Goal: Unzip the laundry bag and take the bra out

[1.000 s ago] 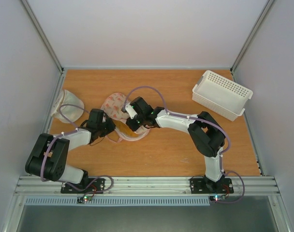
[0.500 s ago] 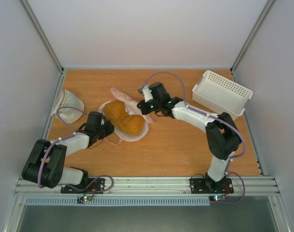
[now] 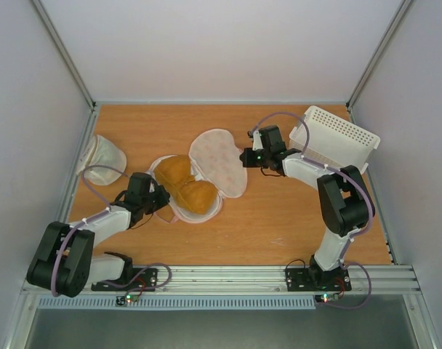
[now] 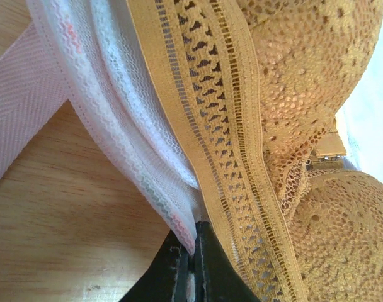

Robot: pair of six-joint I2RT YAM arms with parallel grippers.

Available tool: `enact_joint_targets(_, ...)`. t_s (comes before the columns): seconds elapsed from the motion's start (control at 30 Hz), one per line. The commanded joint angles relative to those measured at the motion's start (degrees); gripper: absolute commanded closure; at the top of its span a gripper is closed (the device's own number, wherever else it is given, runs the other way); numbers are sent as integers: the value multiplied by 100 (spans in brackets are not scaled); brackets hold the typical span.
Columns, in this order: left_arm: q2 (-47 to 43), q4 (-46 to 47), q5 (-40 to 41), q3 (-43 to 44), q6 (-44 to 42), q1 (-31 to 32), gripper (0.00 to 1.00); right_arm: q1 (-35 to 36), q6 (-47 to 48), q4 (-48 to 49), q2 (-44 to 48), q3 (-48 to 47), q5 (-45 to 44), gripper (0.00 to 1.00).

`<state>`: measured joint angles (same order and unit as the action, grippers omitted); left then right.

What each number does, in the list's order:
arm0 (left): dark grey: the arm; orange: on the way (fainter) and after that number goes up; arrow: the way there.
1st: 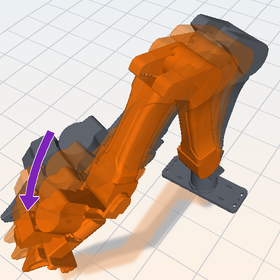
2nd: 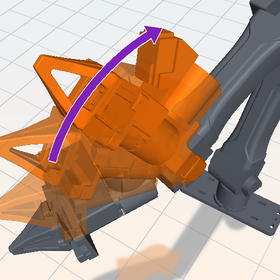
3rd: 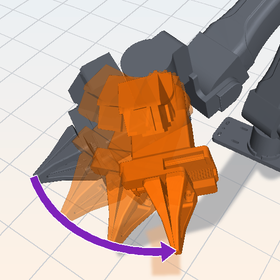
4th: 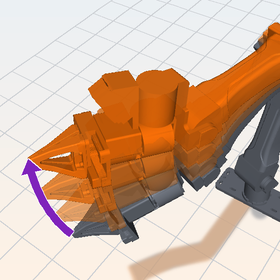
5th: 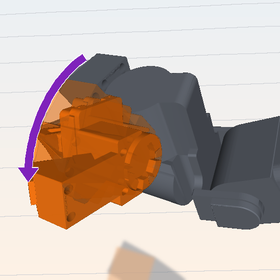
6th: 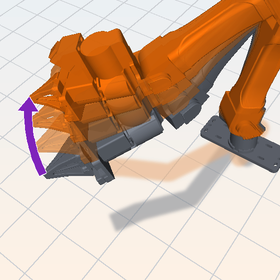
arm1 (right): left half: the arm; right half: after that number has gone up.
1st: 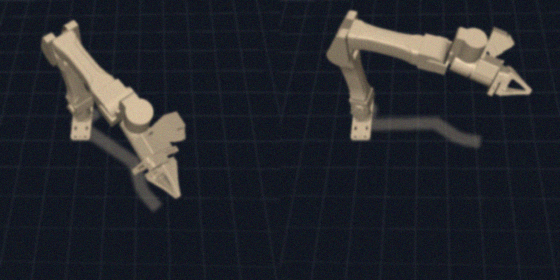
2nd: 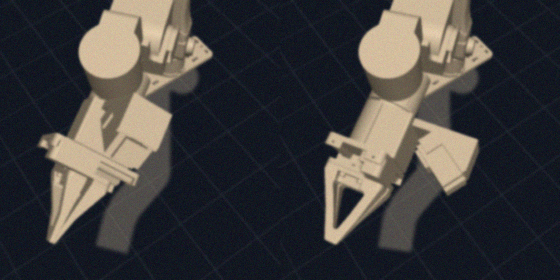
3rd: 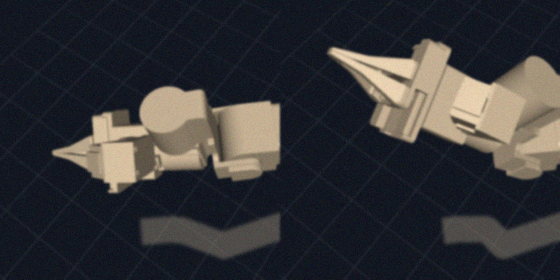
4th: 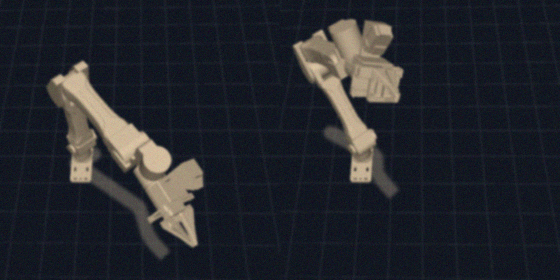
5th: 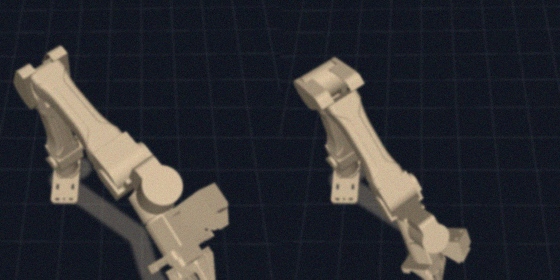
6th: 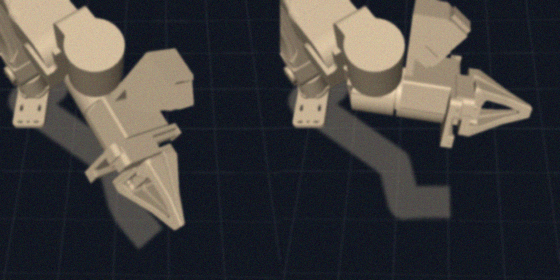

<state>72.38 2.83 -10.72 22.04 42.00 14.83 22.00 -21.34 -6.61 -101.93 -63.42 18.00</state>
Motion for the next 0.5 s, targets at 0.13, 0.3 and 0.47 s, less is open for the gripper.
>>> enact_joint_targets(0.13, -119, 30, 32, -86, 37, 19, 99, -64, -164, 390, -248, 277, -461, 96)
enact_joint_targets(0.3, -149, 20, 90, -111, 28, 19, 99, -64, -124, 192, -318, 293, -884, 88)
enact_joint_targets(0.47, -159, 50, 122, -139, -12, 17, 99, -63, -129, 114, -292, 356, -1175, 82)
